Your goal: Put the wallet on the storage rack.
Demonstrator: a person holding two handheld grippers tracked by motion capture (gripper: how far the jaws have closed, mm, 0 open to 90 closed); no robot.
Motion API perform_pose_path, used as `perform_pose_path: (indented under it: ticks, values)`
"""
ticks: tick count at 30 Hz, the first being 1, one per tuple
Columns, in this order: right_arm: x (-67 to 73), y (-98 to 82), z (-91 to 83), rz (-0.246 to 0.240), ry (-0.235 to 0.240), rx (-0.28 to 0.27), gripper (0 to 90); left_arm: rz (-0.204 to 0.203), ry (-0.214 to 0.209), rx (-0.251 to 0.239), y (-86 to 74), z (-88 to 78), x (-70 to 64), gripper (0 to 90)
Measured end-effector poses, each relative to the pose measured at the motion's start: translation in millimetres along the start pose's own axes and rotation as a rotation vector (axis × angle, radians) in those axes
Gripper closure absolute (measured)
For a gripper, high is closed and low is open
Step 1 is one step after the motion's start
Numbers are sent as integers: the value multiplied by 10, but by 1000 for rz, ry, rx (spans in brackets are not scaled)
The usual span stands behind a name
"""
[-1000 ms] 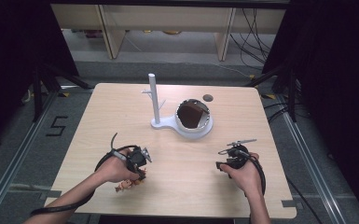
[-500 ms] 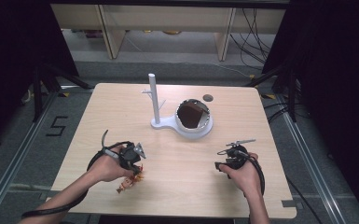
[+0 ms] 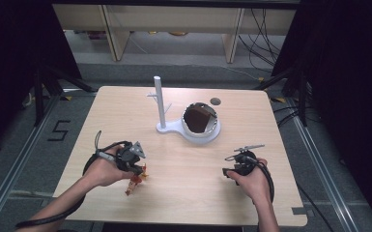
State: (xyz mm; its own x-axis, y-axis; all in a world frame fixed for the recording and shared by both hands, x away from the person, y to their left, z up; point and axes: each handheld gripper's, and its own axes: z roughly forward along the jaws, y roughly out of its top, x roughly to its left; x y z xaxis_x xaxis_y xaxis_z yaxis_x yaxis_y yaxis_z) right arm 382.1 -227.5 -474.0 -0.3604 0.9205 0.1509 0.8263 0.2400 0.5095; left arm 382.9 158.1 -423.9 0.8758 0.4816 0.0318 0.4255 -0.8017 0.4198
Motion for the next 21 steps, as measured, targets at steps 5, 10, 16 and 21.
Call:
perform_pose_path:
  ticks: [5, 10, 16, 21]
  values:
    - [9, 3, 1, 8, 0, -2, 465, 1, 27, -27, 13, -128, 78, 868]
    - [4, -1, 8, 2, -3, -7, 462, -28, 58, -73, 19, -226, 131, 868]
    - [8, 0, 0, -1, -1, -1, 459, -30, 89, -95, 32, -339, 212, 868]
    - [17, -3, 8, 7, -1, -4, 458, -45, 106, -122, 56, -403, 294, 868]
